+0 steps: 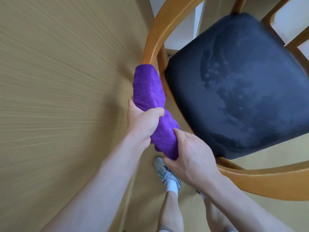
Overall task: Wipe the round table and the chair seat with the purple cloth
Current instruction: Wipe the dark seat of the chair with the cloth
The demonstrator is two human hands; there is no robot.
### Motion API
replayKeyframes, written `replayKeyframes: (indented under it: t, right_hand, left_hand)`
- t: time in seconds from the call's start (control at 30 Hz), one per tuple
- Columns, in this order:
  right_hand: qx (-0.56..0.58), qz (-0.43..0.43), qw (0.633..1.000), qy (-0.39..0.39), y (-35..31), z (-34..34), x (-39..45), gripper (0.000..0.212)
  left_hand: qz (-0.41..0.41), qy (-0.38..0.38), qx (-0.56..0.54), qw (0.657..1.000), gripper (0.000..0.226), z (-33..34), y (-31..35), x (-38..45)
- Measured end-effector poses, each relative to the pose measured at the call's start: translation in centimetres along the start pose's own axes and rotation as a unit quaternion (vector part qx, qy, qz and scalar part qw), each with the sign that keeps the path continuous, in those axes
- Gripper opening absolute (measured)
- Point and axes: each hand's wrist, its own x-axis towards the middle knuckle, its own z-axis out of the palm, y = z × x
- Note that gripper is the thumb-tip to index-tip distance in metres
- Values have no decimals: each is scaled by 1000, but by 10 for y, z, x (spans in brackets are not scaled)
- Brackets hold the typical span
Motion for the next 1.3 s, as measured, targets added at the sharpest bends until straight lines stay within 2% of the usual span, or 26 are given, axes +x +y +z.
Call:
replayKeyframes:
  t: [0.3,0.5,0.6,0.77,0.9,1.2,1.3]
  right_hand:
    - [36,34,999,-1,-41,-6,33,39]
    - [92,100,990,-38,-60,-16,71,36]
    - [119,122,984,-54,-69,-19,93,34]
    - [154,155,974,-63,-77,-22,116,31]
    - [171,170,969,-55,-81,-22,133,24]
    - [197,215,956,-22,-85,-20,162,18]
    - [195,224,955,-16,-83,-18,171,21]
  left_hand:
    - [6,13,148,989,61,2,33,35]
    - [-13,-36,218,975,63,9,62,72]
    - [-29,-64,241,968,54,14,74,92]
    - [-38,-99,251,962,56,21,84,113]
    - [-27,-112,253,961,41,27,90,126]
    - [26,-98,245,964,43,39,101,143]
    - [36,-102,245,963,35,43,103,151]
